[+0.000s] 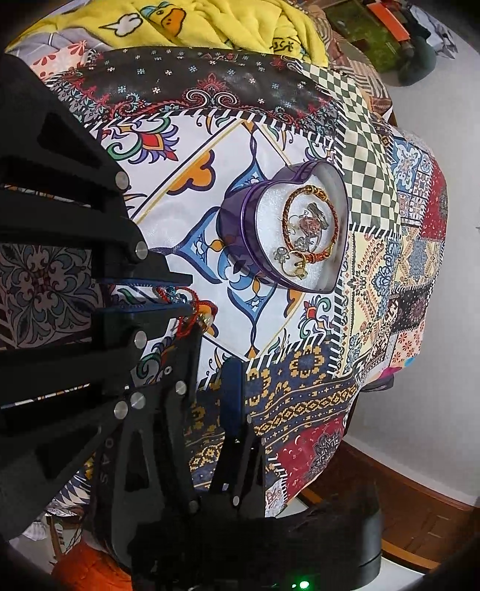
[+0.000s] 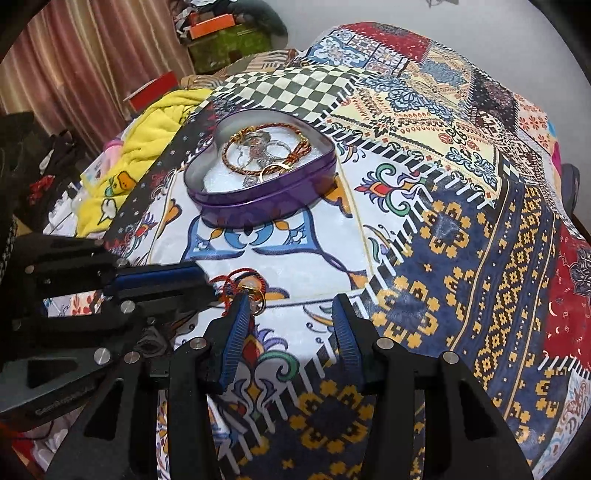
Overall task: Organize jewelry
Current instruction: 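Move both tools down to the red beaded strand and gold ring, then grasp the red beaded strand with the left tool while the right tool grasps the gold ring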
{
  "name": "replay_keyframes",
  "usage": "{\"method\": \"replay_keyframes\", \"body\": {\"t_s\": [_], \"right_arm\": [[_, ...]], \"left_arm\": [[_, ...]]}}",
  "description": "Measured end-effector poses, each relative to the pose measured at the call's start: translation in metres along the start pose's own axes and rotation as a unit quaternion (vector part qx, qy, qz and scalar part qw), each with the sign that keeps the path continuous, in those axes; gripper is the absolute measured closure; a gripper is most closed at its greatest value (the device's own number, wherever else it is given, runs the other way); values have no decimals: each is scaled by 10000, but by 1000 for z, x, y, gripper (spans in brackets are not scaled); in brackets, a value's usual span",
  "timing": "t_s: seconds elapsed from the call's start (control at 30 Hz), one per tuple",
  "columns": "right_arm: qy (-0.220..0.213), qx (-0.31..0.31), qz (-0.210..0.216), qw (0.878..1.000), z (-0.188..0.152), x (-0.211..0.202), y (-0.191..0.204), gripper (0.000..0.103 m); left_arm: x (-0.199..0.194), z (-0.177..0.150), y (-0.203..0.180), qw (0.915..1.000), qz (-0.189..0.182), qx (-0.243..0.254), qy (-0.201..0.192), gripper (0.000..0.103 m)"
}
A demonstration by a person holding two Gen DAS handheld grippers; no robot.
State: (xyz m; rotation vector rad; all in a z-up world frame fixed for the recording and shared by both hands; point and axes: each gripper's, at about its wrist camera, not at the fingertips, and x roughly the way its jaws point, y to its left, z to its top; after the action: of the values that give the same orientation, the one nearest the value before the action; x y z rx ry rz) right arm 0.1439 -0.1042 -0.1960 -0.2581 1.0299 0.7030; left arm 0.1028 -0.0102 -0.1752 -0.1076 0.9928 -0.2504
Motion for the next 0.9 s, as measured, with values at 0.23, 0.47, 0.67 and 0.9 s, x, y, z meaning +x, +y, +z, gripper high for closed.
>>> {"method": "replay_keyframes", "body": {"t_s": [0.23,0.47,0.67,0.9], "right_arm": [[-27,62,-502,9987,-2,-2,-18,60],[-5,279,-321,9991,-2,-13,-29,60],[-130,244,76,9996,7,-16,-10,60],[50,84,461,9989,15,4,8,60]], "left_arm": [[1,-2,2,10000,-44,-53,-11,96],[-3,-4,2,10000,60,-66,-31,96],[-6,-9,4,9999,154,33,-15,96],[-6,-12,6,9999,131,31,-33,96]]}}
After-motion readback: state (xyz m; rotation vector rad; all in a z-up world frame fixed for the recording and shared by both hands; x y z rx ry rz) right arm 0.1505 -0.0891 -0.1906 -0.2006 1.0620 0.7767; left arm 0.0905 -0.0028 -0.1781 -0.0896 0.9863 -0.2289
